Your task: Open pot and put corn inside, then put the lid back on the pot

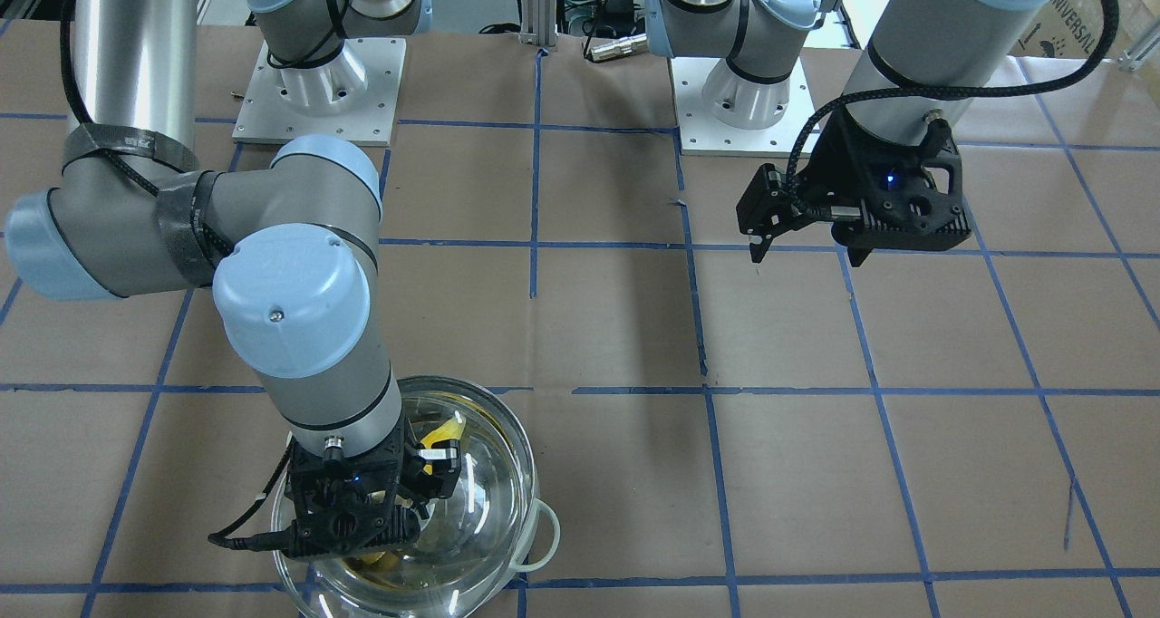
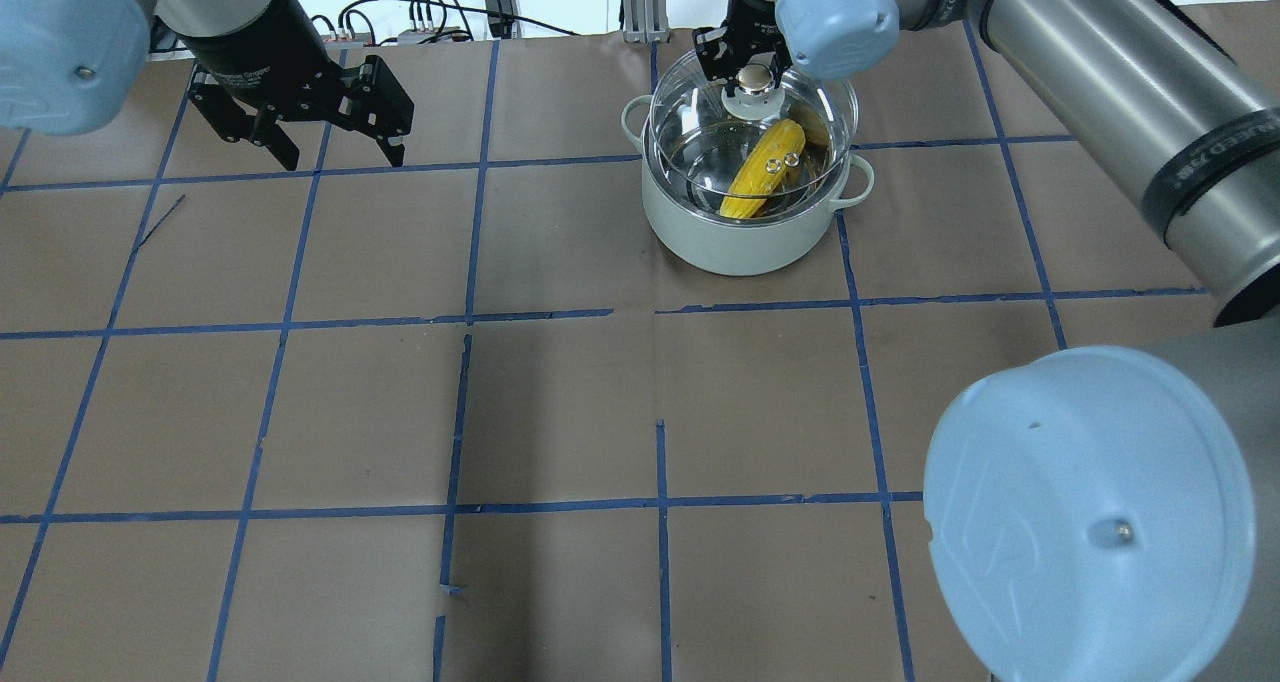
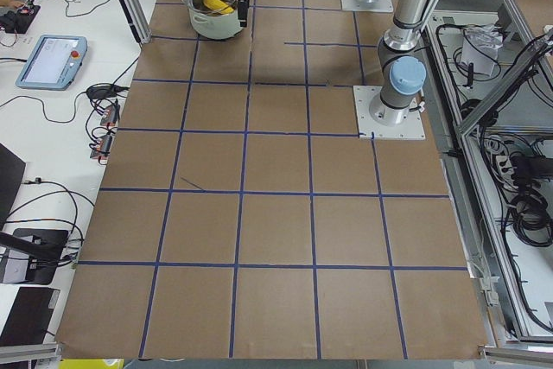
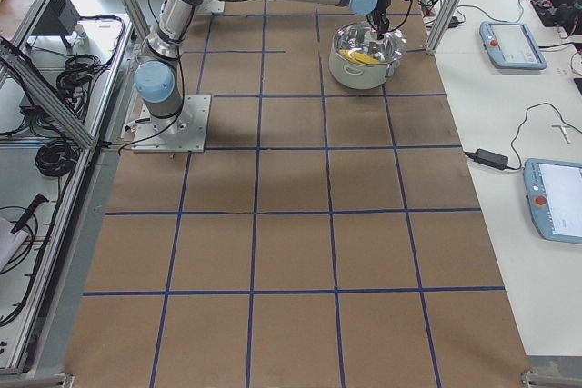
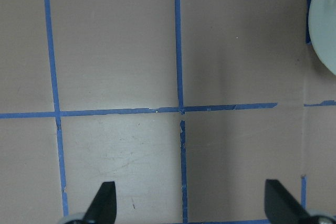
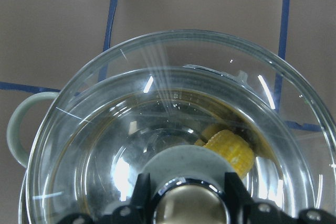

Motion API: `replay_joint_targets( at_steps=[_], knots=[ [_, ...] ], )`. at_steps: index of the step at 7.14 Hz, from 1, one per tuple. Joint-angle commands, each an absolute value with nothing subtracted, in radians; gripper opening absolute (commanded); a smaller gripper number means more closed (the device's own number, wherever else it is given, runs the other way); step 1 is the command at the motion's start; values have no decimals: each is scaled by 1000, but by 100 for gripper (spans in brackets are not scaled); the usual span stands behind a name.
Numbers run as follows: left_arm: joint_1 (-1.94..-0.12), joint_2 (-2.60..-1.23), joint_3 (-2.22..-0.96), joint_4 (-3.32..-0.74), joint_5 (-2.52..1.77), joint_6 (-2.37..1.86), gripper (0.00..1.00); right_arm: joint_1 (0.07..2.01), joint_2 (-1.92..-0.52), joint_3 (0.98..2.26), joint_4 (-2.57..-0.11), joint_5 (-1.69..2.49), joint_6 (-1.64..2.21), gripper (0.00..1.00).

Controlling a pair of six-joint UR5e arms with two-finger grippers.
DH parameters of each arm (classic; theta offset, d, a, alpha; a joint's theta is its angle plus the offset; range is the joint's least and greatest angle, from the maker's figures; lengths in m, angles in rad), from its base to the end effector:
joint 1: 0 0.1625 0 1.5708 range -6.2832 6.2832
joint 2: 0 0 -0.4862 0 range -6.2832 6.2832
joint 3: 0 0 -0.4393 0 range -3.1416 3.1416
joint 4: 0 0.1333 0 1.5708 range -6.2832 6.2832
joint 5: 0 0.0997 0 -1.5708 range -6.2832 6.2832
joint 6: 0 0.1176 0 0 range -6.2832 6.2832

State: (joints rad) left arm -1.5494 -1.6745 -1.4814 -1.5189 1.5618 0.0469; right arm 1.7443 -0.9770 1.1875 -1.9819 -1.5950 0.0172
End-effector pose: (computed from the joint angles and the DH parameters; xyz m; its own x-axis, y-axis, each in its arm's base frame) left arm -0.1216 -0.5964 0.5260 -0.9996 0.0258 0.0072 0.0255 0.9990 -0.0380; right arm 0.2705 -0.7879 0.3783 -0.9883 -0.1512 0.0203 -0.1522 0.9680 -0.1996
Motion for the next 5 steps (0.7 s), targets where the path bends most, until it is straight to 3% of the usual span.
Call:
replay_joint_targets(
  at_steps=[1,5],
  knots=[
    [-1549,-1675,-1488,-1517,1562,48,100,1753,-980,1190,-1974,-1600,17,20],
    [-1549,-1667,-1491,-1511,1562,55,100,1753,-986,1190,-1944,-1600,17,20]
  ],
)
